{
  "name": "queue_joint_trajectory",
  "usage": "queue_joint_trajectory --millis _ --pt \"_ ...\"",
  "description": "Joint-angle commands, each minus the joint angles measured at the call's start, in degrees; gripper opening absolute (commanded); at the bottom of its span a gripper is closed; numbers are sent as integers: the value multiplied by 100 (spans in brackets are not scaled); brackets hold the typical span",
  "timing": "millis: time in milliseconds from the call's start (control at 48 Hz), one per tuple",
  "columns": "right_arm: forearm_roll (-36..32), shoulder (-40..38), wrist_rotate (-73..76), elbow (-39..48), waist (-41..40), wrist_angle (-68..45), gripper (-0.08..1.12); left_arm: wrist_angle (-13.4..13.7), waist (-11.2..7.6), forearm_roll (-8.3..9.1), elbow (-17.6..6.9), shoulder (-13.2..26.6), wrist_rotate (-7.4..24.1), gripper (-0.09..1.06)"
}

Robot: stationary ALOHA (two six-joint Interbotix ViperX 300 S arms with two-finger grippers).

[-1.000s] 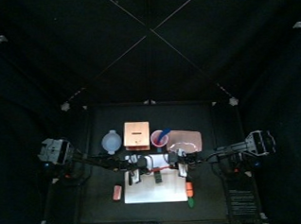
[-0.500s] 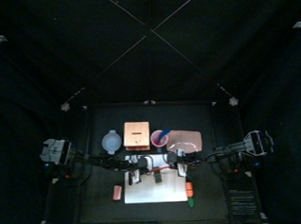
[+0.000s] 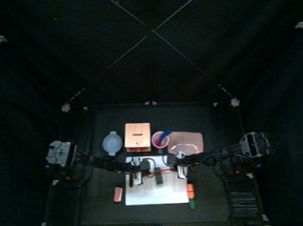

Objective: Place sushi on board then cut the sushi with the knife then place the pieces on the plate
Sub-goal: Cut the sushi into 4 pieces

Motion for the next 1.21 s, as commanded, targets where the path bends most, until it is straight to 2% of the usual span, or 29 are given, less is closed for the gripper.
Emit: queue_joint_trajectory --millis 21,146,271,417,542,583,750,854,1042,1208 --pt "-105 -132 18 -9 -369 62 34 35 18 185 18 -105 18 38" --pt "-167 -132 18 -62 -466 62 34 35 158 387 0 -141 0 38" --pt "-167 -149 26 -114 -448 70 33 35 202 475 -18 -185 0 38" --pt "-167 -325 18 -185 -422 352 34 97 185 475 -26 -334 0 38" --pt "-167 -686 18 -308 -308 659 34 281 167 457 -123 -659 -9 38" --pt "-167 -817 26 -343 -264 738 34 334 141 457 -158 -747 -9 38" --pt "-70 -1222 26 -325 -9 800 34 369 -185 439 -202 -905 -26 38" --pt "-35 -1274 44 -246 123 835 34 396 -290 352 -202 -853 -44 38" --pt "202 -1187 35 -149 229 800 33 396 -369 26 -220 -721 -26 38" --pt "246 -1099 35 -123 255 791 33 404 -404 -79 -220 -642 -26 38"
